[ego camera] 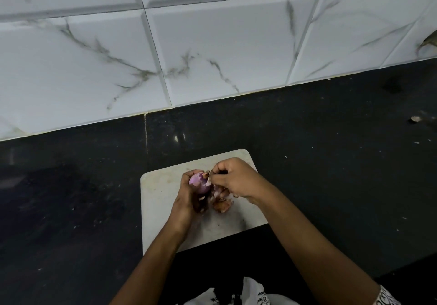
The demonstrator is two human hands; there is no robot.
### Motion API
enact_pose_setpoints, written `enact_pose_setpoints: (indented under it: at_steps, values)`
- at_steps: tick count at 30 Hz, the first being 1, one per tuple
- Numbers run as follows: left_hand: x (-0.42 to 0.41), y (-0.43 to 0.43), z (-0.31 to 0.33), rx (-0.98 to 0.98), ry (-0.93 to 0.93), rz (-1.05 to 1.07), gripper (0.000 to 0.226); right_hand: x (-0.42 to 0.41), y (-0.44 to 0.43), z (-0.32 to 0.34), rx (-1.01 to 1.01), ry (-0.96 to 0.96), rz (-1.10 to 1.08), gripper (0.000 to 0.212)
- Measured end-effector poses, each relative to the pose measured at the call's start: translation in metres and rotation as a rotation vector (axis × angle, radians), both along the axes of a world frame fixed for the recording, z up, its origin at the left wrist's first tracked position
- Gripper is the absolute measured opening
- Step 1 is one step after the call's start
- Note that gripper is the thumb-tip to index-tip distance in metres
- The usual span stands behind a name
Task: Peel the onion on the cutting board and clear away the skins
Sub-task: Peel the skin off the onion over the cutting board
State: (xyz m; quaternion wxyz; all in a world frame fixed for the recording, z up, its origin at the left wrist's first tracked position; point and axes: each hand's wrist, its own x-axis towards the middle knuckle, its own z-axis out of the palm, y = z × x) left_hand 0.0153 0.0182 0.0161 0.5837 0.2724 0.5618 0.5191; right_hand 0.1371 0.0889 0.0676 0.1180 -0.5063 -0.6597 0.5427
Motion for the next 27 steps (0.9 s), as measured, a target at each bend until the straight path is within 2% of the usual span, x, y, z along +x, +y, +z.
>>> enact_pose_setpoints:
  at_steps: [2,6,11,17,20,24,27]
  values:
    - [0.001,0.001,0.001,-0.033,-0.152,0.013,0.03,0.001,0.002,0.006,-0.068,0.035,0.043,0.018]
    - [-0.001,0.004,0.002,-0.099,-0.334,-0.038,0.043,0.004,0.007,0.013,-0.231,0.135,0.091,0.015]
    - [-0.007,0.006,-0.003,-0.177,-0.549,-0.052,0.053,0.006,0.018,-0.001,-0.258,0.062,0.145,0.016]
    - [-0.014,0.011,-0.007,-0.276,-0.629,-0.175,0.042,0.006,0.022,-0.007,-0.282,0.088,0.092,0.018]
    - [-0.018,0.01,-0.011,-0.229,-0.72,-0.232,0.038,0.011,0.028,-0.008,-0.287,0.124,0.021,0.015]
    - [-0.02,0.005,-0.016,-0.237,-0.763,-0.121,0.034,0.025,0.036,0.0,-0.28,0.163,-0.013,0.019]
    - [-0.015,0.005,-0.012,-0.239,-0.666,-0.053,0.038,0.017,0.021,-0.001,-0.241,0.137,0.051,0.026]
